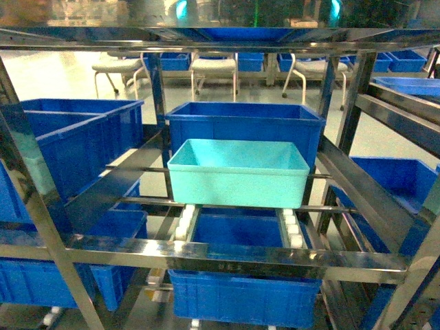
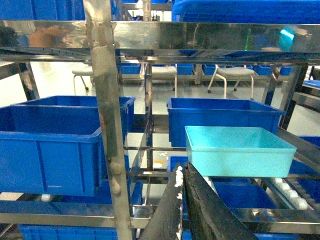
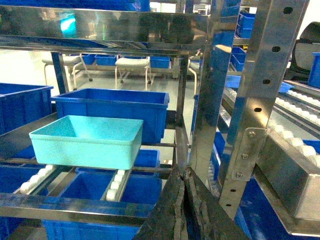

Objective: Organize blue bins on left shelf correctly

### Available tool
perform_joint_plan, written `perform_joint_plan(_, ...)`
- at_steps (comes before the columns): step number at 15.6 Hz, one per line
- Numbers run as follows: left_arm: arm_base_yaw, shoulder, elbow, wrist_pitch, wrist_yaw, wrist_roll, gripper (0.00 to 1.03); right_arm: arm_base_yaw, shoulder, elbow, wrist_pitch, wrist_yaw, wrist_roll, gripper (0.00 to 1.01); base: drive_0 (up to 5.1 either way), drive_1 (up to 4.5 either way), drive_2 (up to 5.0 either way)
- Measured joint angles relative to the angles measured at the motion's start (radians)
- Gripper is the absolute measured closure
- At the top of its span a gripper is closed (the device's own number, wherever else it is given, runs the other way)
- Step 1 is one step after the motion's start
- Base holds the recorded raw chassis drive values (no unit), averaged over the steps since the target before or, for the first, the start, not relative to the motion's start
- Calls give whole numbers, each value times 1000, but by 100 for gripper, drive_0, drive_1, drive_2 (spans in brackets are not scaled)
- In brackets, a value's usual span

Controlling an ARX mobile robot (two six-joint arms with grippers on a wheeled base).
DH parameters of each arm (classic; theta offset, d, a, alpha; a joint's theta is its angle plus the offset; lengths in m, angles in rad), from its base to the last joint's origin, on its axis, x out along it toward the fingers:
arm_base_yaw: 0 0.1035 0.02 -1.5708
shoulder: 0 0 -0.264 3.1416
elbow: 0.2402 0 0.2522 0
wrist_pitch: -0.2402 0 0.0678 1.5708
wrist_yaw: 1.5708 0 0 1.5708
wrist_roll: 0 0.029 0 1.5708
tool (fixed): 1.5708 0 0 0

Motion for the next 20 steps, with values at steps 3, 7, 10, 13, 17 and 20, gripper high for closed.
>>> perform_joint_plan(3, 0, -68, 0, -68, 0, 0, 101, 0, -73, 0, -70, 0, 0, 99, 0, 0, 0)
perform_joint_plan(7, 0, -249, 0, -298, 1, 0, 101, 0, -149, 0, -156, 0, 0, 99, 0, 0, 0)
perform_joint_plan(10, 0, -273, 0, -287, -1, 0, 101, 0, -307, 1, -325, 0, -1, 99, 0, 0, 0)
perform_joint_plan(13, 0, -273, 0, -289, 1, 0, 101, 0, -307, 1, -317, 0, -1, 99, 0, 0, 0)
perform_joint_plan(17, 0, -273, 0, -290, 0, 0, 65, 0, -307, 1, -317, 0, -1, 63, 0, 0, 0)
perform_joint_plan(20, 0, -273, 0, -290, 0, 0, 25, 0, -307, 1, -317, 0, -1, 23, 0, 0, 0)
